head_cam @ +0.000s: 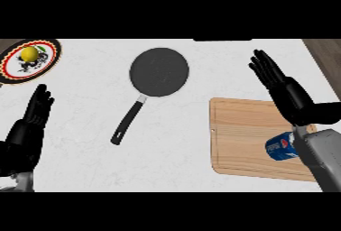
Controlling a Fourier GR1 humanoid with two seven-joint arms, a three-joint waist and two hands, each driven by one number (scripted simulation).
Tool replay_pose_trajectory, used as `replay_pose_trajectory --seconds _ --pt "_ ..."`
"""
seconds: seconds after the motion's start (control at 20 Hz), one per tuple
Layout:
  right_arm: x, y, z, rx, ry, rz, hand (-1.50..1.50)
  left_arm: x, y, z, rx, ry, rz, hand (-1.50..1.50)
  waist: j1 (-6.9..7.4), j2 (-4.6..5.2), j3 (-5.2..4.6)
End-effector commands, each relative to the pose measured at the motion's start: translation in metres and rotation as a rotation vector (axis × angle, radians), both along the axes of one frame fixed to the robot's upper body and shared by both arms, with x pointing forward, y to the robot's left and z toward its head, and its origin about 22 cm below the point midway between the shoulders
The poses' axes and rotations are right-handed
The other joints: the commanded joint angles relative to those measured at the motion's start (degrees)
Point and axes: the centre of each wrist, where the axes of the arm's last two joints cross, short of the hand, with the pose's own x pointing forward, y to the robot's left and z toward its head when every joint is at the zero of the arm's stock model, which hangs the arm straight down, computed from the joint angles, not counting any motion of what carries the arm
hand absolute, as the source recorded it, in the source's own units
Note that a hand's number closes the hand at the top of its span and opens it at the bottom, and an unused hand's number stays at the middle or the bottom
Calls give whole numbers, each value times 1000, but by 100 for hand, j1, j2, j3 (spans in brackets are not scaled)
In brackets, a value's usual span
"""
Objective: Pick the can from the cutting board and place it in the pan
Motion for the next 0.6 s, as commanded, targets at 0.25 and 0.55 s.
replay_pose_trajectory --seconds 0.25,0.55 --pt "-10 -100 7 257 125 -612 -150 -19 3 -29 131 190 -34 0 -48 119 70" --pt "-85 -166 -38 28 459 -1098 -150 -35 -3 -49 64 274 -28 0 -289 31 39"
